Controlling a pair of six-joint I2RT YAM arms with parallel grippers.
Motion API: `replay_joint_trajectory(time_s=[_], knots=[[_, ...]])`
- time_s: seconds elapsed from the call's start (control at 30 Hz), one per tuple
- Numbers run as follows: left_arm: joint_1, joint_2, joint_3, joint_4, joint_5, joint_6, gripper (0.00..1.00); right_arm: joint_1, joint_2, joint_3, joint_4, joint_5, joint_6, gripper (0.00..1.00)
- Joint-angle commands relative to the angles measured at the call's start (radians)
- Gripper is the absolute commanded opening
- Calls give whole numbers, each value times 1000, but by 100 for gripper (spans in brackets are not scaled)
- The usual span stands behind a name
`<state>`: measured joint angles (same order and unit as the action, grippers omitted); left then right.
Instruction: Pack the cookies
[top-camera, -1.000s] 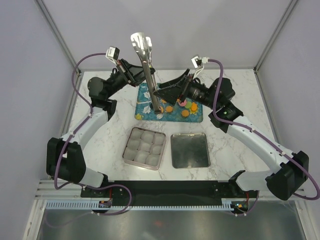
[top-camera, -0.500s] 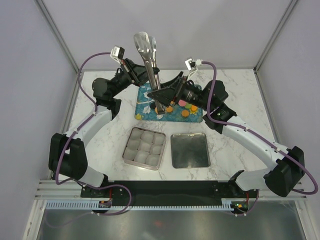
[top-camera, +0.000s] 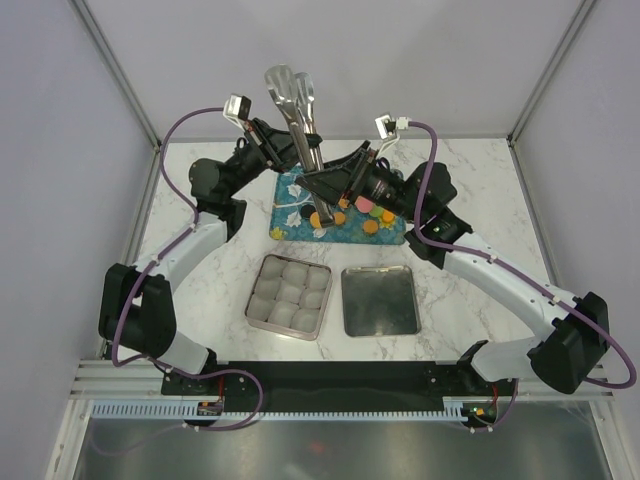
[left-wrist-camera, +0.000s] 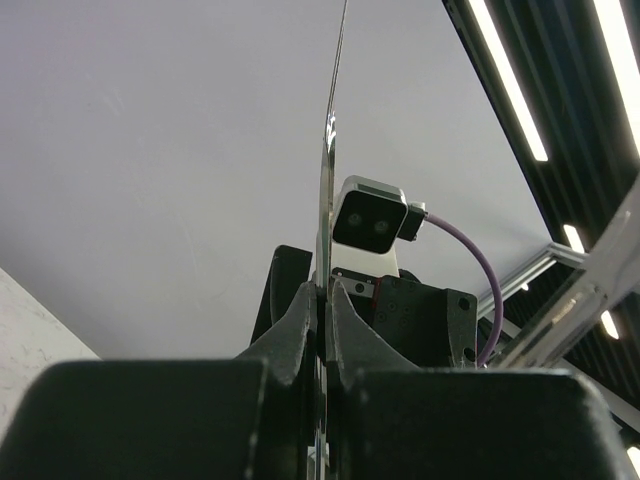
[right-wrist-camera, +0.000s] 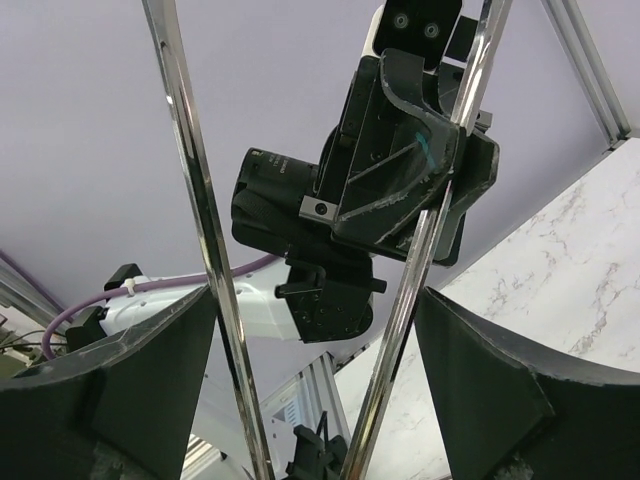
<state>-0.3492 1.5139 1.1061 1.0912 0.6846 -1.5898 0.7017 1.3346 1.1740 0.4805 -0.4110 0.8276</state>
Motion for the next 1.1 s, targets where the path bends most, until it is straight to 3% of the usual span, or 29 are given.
replay_joint_trajectory(time_s=[0.0, 0.2, 0.47, 0.7, 1.07], knots=[[-4, -7, -15, 65, -45, -15, 2, 10, 0, 1, 58, 23, 10, 87], [-5, -12, -31, 55, -51, -1, 2, 15, -2, -8, 47, 52, -1, 86], [-8, -23, -58, 61, -77, 11, 2, 18, 5, -7, 36, 70, -7, 78], [-11, -20, -61, 64, -71, 22, 2, 18, 8, -2, 27, 75, -12, 59], [-11, -49, -51, -13, -62, 94, 35, 18, -11, -8, 12, 93, -33, 51]])
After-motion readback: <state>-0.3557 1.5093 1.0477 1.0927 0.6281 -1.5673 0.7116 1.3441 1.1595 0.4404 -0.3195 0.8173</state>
